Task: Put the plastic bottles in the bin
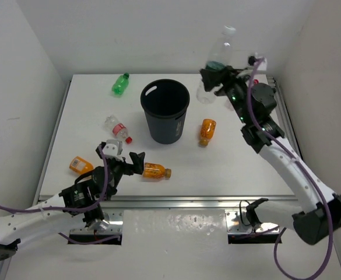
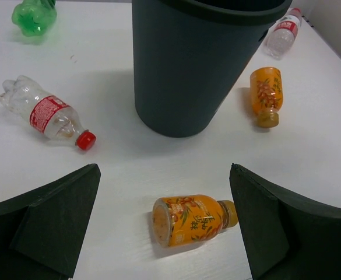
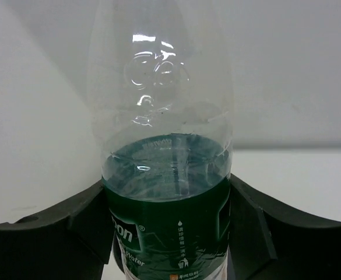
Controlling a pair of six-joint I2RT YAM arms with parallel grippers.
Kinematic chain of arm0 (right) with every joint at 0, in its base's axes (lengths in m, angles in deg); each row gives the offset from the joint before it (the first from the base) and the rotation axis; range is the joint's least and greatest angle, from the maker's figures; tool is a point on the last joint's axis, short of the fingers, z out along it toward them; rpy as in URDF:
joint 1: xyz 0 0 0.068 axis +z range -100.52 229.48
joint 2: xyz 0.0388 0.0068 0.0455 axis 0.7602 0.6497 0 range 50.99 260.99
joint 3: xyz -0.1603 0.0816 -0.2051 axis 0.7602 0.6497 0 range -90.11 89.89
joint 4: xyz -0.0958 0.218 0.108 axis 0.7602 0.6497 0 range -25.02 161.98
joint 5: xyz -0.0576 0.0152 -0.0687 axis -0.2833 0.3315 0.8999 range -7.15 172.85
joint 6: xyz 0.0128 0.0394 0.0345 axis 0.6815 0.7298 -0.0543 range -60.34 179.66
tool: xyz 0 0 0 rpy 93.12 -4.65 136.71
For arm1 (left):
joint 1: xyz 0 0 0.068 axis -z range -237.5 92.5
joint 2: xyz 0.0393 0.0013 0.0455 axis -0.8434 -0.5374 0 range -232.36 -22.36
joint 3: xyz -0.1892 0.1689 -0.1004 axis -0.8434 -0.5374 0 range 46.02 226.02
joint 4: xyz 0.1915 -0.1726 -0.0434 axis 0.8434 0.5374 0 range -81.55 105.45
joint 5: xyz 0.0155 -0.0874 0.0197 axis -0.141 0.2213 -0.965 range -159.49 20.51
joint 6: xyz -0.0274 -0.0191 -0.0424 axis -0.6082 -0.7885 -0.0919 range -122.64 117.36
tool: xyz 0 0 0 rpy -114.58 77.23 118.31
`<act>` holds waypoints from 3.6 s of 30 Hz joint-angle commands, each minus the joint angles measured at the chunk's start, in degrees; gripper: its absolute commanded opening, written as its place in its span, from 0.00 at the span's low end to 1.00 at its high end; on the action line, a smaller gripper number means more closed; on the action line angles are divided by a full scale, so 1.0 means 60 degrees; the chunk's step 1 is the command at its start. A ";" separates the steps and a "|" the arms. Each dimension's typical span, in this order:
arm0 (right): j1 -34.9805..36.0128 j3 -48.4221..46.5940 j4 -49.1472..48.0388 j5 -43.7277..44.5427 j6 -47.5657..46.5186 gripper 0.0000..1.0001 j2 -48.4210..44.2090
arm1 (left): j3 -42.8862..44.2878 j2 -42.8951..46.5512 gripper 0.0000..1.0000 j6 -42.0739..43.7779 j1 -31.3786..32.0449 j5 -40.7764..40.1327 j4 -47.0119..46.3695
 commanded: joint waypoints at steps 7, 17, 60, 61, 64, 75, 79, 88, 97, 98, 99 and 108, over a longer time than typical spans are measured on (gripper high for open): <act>0.2093 -0.3076 -0.2746 -0.0322 -0.5410 0.62 0.4197 | -0.0038 0.0571 1.00 -0.0194 0.0105 -0.0018 -0.0102; 0.3032 -0.2185 -0.5955 0.0953 -0.7712 0.60 0.5987 | -0.0185 0.0806 1.00 -0.0209 0.0134 0.0055 -0.0248; -0.0689 0.1113 0.1442 0.1730 0.1459 0.98 0.4975 | -0.0126 0.0644 1.00 -0.0165 0.0134 -0.0267 -0.0087; -0.0675 0.1070 0.1369 0.1628 0.1488 0.99 0.5325 | -0.0126 0.0630 1.00 -0.0165 0.0119 -0.0267 -0.0073; -0.0660 0.0909 0.1193 0.1408 0.1517 0.99 0.5810 | -0.0141 0.0659 1.00 -0.0136 0.0134 -0.0281 -0.0087; -0.0645 0.0454 0.1235 0.1421 0.1254 0.58 0.6647 | -0.0141 0.0615 1.00 -0.0136 0.0119 -0.0311 -0.0117; -0.0645 0.0746 0.1207 0.1626 0.1020 0.40 0.5829 | -0.0155 0.0629 1.00 -0.0150 0.0119 -0.0325 -0.0131; 0.0640 -0.1212 0.2117 0.3571 -0.0880 0.42 0.2928 | -0.0185 0.0615 1.00 -0.0194 0.0119 -0.0369 -0.0131; 0.2721 -0.2768 -0.1032 0.4426 -0.3813 0.43 0.3450 | -0.0199 0.0600 1.00 -0.0209 0.0134 -0.0296 -0.0160; 0.2840 -0.2754 -0.1657 0.4410 -0.4018 0.43 0.3627 | -0.0228 0.0615 1.00 -0.0209 0.0119 -0.0238 -0.0233; 0.3088 -0.2624 -0.2084 0.4453 -0.4542 0.44 0.3818 | -0.0330 0.0644 1.00 -0.0165 0.0119 -0.0165 -0.0335; 0.3471 -0.2798 -0.3919 0.4776 -0.5851 0.66 0.5928 | -0.0243 0.0205 1.00 -0.0121 0.0119 -0.0018 -0.0497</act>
